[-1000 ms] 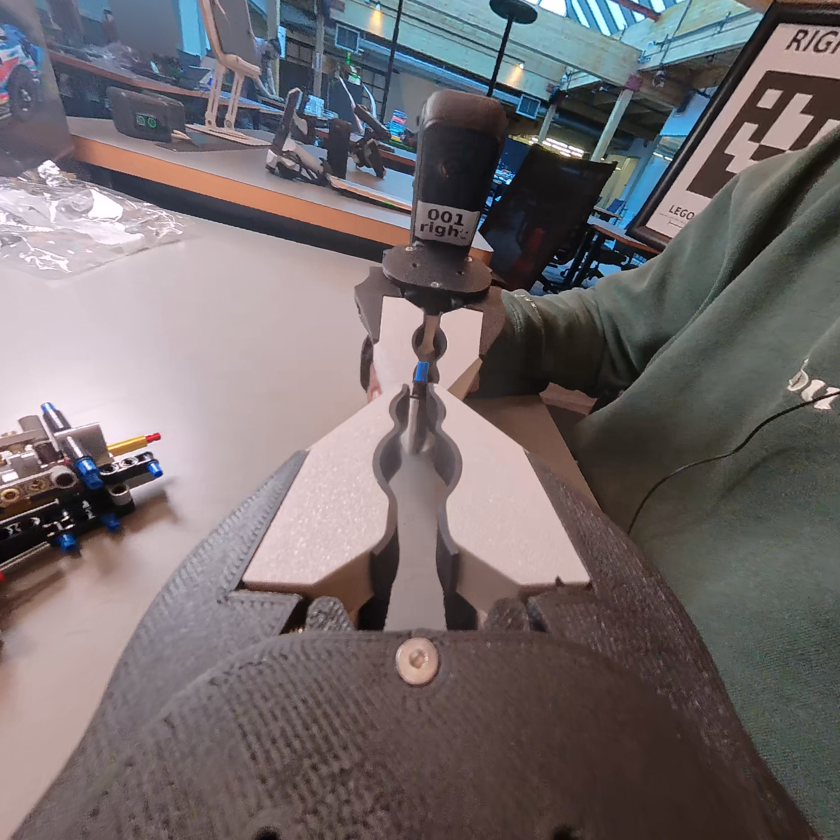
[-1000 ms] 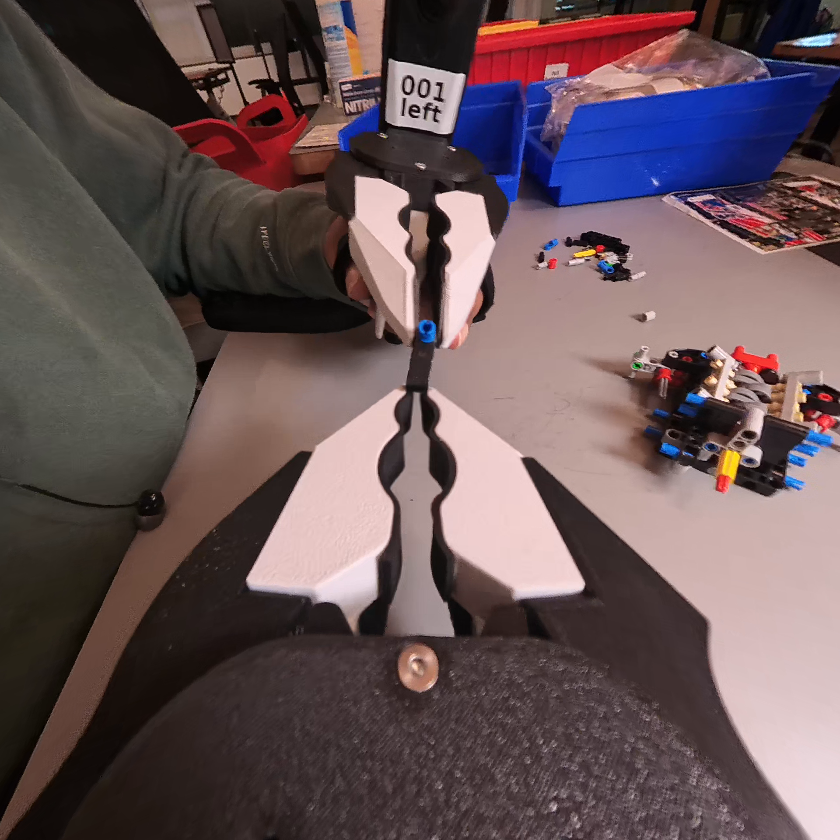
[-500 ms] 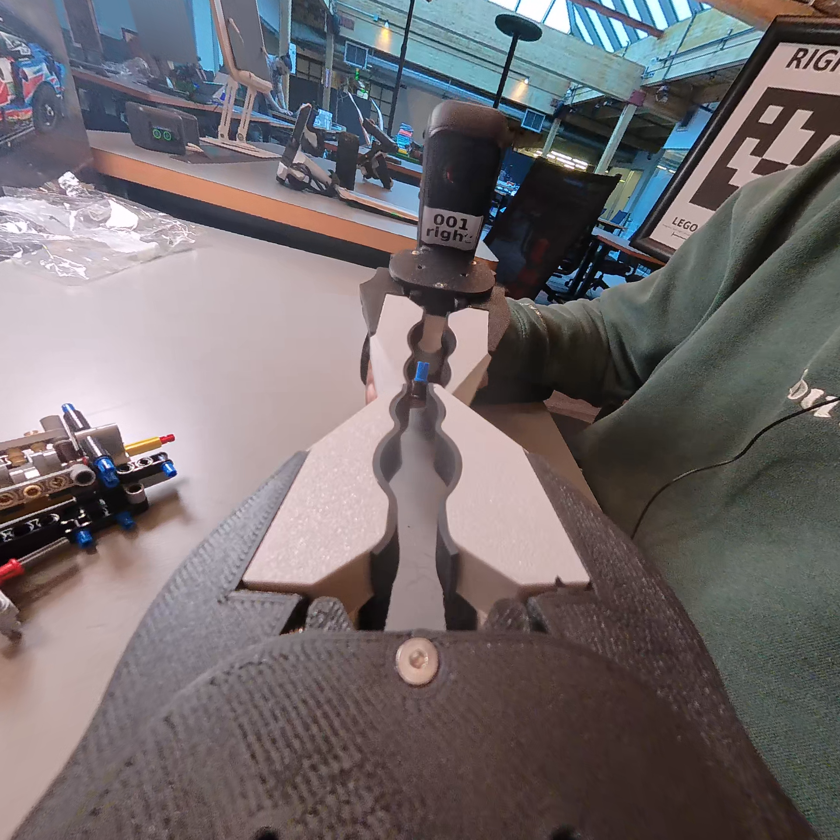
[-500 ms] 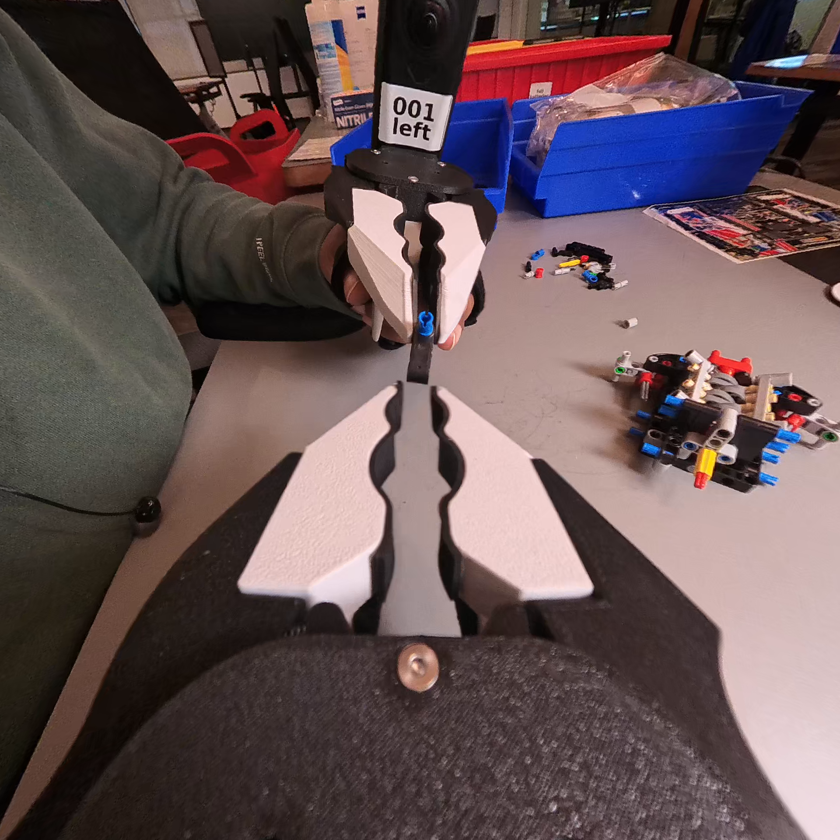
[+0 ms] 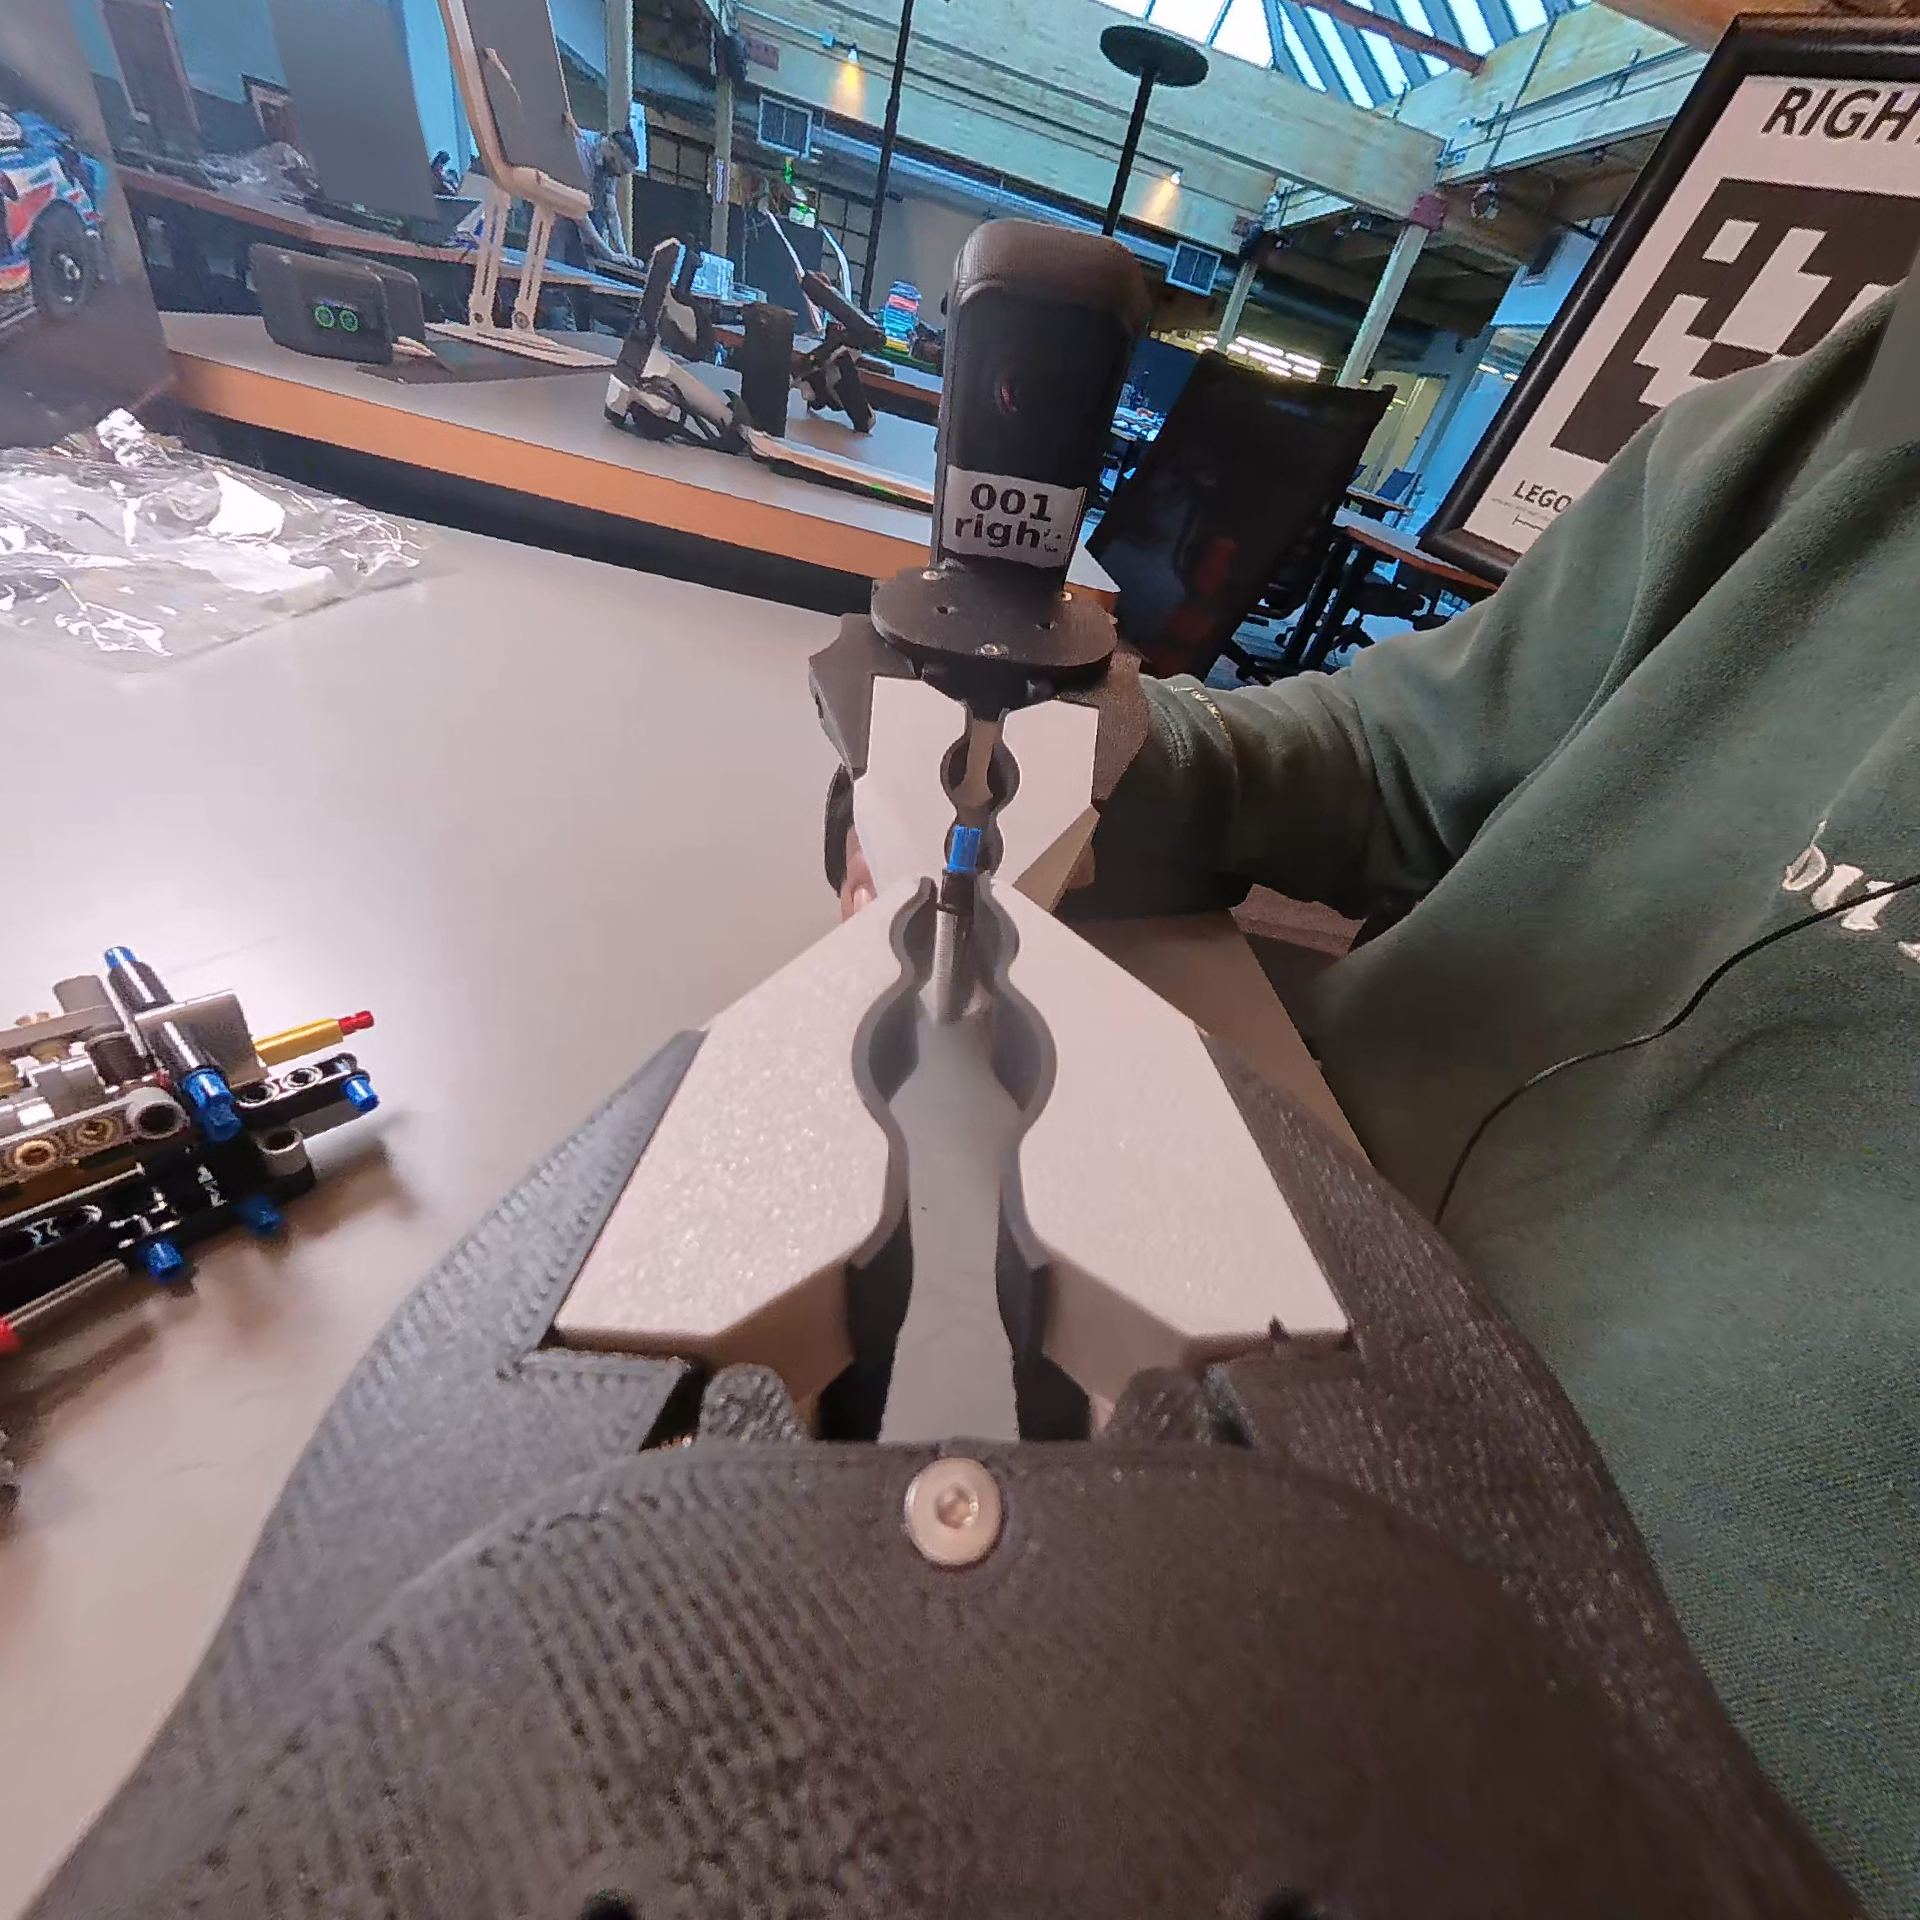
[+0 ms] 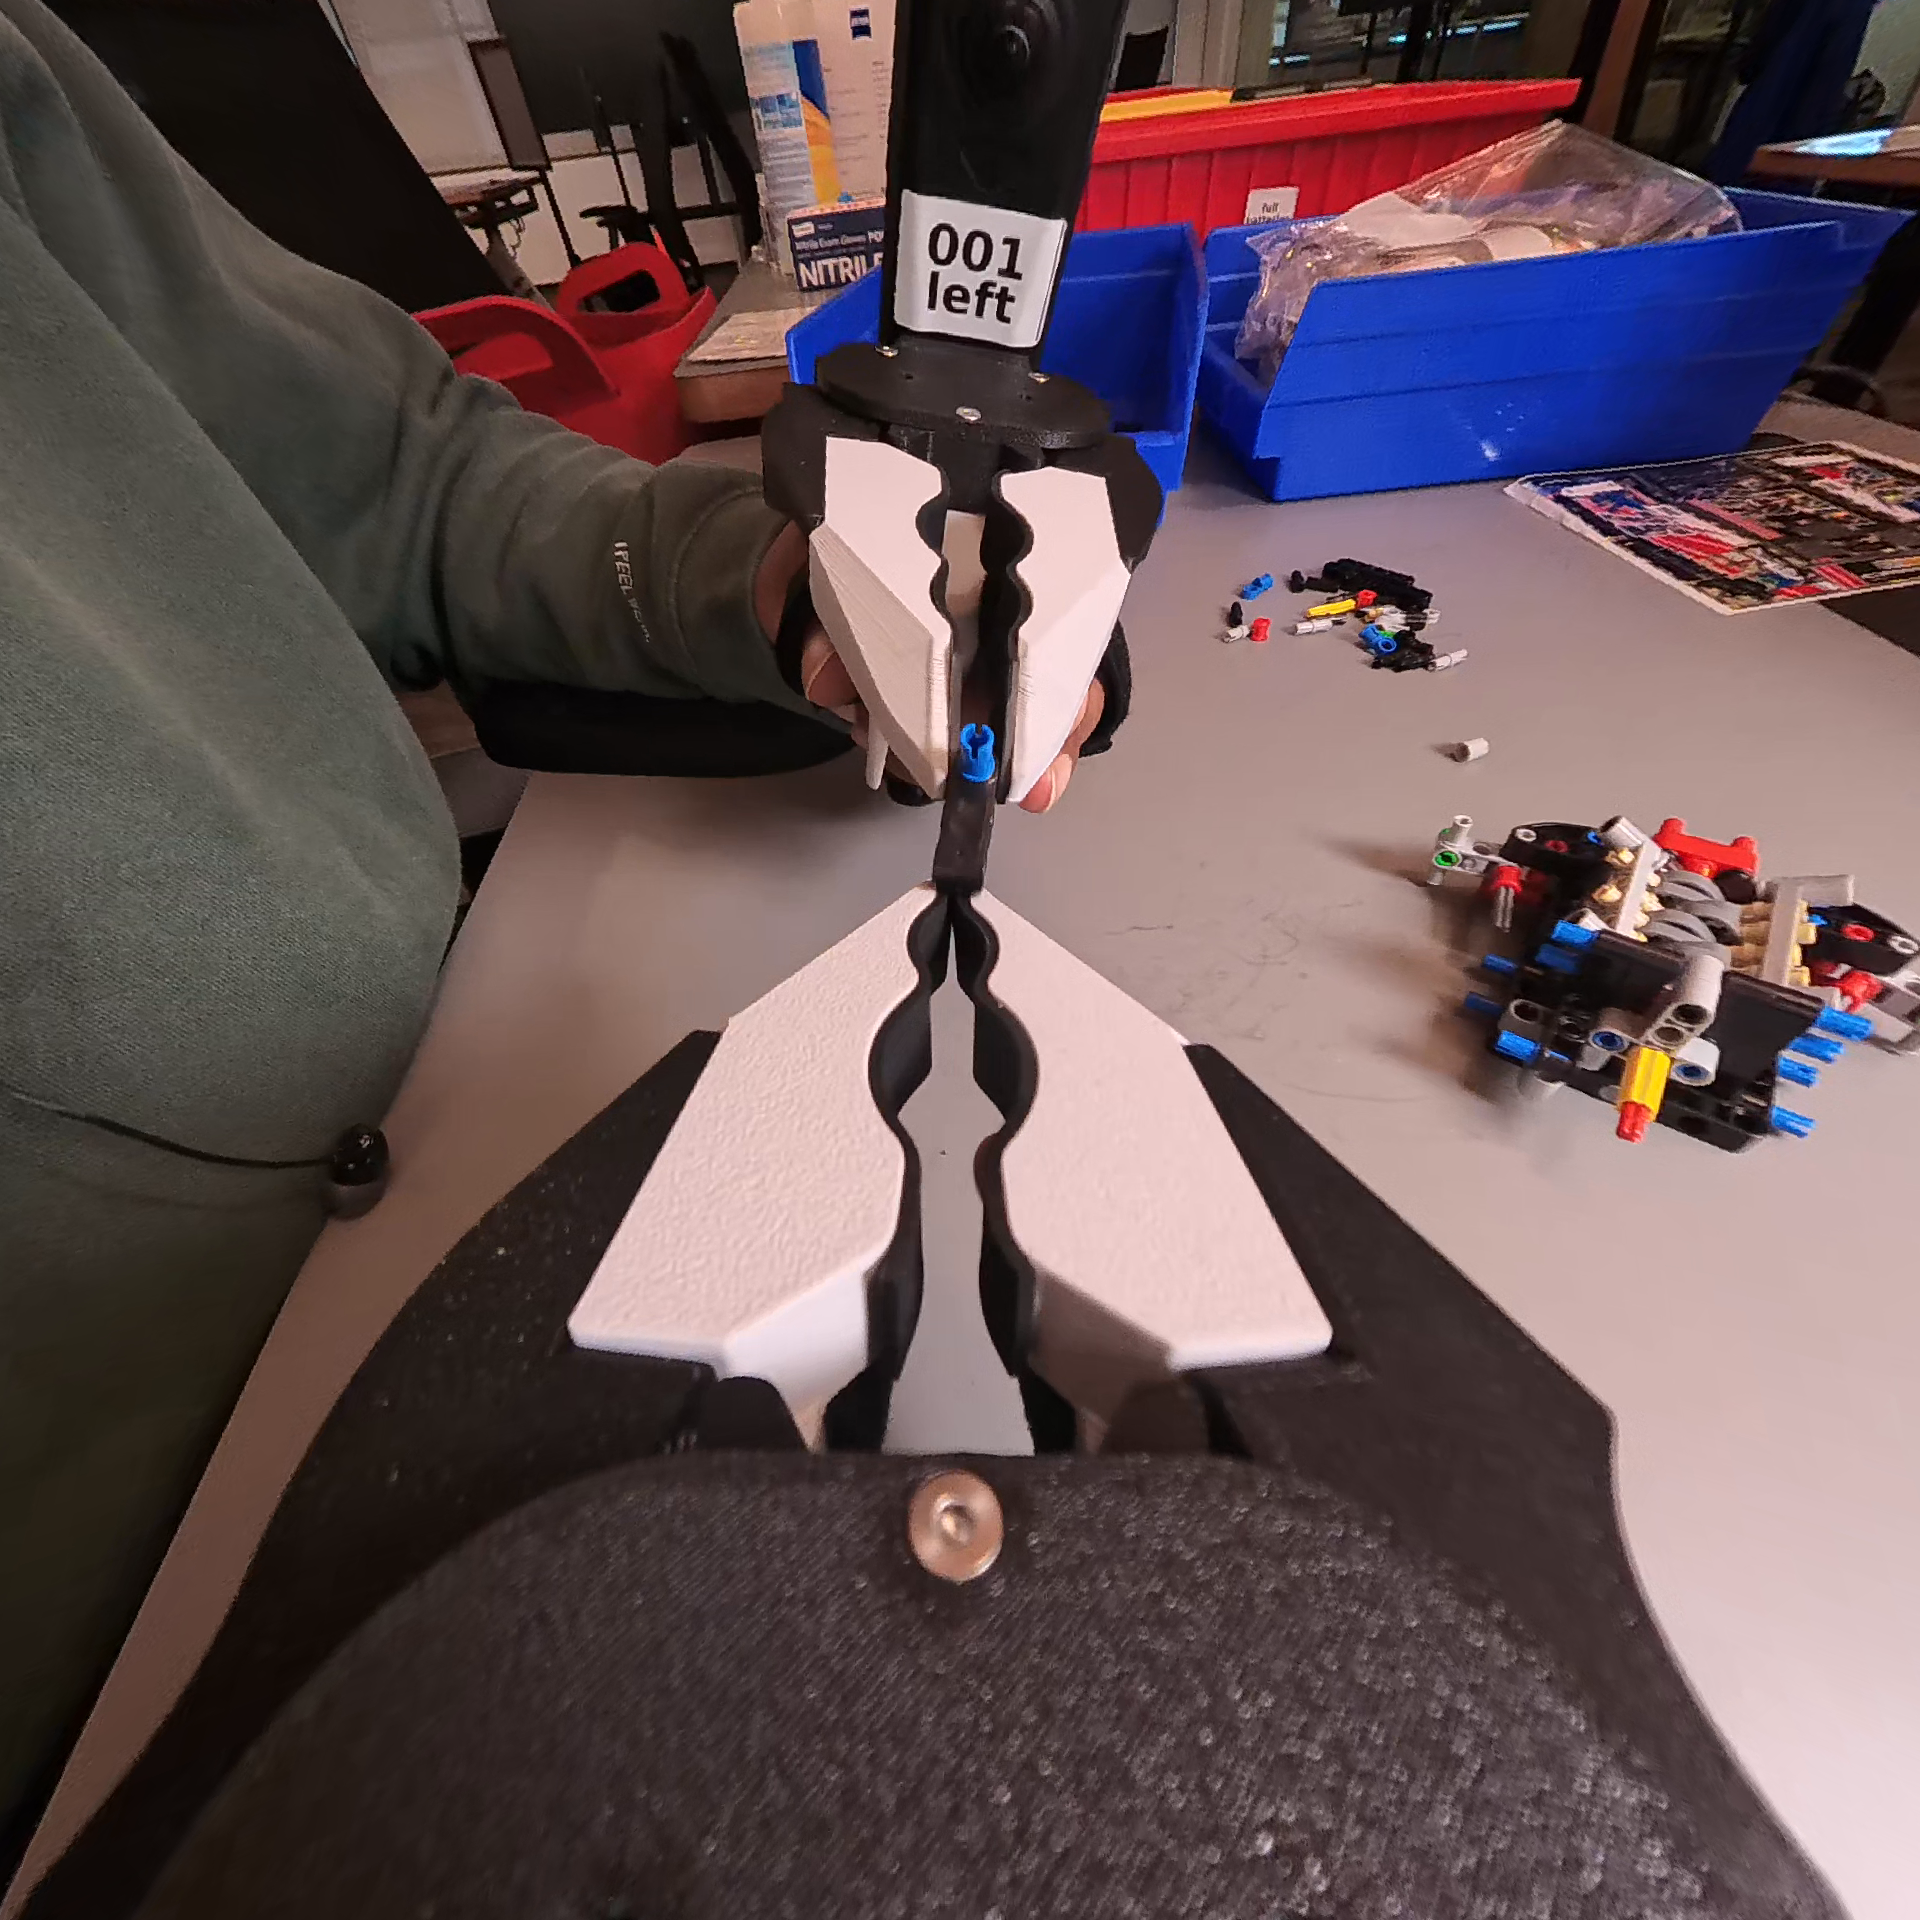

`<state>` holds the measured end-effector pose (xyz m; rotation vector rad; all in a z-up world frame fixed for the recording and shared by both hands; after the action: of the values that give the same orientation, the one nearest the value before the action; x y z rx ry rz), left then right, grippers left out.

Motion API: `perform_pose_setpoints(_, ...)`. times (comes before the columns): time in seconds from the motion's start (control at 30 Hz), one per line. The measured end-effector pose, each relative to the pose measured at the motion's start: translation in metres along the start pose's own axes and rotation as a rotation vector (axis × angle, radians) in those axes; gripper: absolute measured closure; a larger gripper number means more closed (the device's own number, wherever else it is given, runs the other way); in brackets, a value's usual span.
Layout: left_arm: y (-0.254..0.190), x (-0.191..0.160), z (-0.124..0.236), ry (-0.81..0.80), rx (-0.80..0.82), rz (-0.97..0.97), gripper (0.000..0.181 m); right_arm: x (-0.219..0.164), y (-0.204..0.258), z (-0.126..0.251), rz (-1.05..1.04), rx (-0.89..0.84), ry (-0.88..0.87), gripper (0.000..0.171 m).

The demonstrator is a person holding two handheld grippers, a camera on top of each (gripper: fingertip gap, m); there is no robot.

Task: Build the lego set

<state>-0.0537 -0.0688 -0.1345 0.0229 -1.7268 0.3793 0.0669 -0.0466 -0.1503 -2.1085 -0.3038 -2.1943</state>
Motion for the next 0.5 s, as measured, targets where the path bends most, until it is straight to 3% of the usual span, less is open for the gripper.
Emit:
perform_pose_setpoints(0.07,-0.0001,0.0000,-0.0002,-0.002,-0.002,0.000,0.177,-0.0003,0.0001,-0.0001,-0.008,0.001,-0.005,0.170)
perform_pose_setpoints(0.13,-0.0007,-0.0011,-0.0008,0.003,-0.007,-0.001,0.176,-0.0020,0.0007,-0.0021,-0.032,0.012,0.007,0.149)
perform_pose_setpoints(0.2,-0.0023,-0.0025,-0.0022,0.010,-0.016,-0.005,0.176,-0.0036,0.0014,-0.0048,-0.043,0.019,0.015,0.141)
perform_pose_setpoints(0.37,-0.0057,-0.0053,-0.0052,0.021,-0.035,-0.016,0.176,-0.0033,0.0059,-0.0067,-0.017,0.036,0.008,0.169)
perform_pose_setpoints(0.5,-0.0056,-0.0037,-0.0050,0.013,-0.034,-0.020,0.176,-0.0005,0.0054,-0.0056,0.006,0.024,0.001,0.171)
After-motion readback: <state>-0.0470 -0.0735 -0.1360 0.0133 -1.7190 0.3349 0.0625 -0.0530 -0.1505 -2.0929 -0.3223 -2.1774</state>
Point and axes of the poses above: each gripper's, where its closed fingertips meet, z back along the fingers, x out of its top, y = z × x across the jaws, the point moved 7 cm from there along z, back along the fingers, and after that the axes turned 12 degrees about -y, right-handed, at the moved point
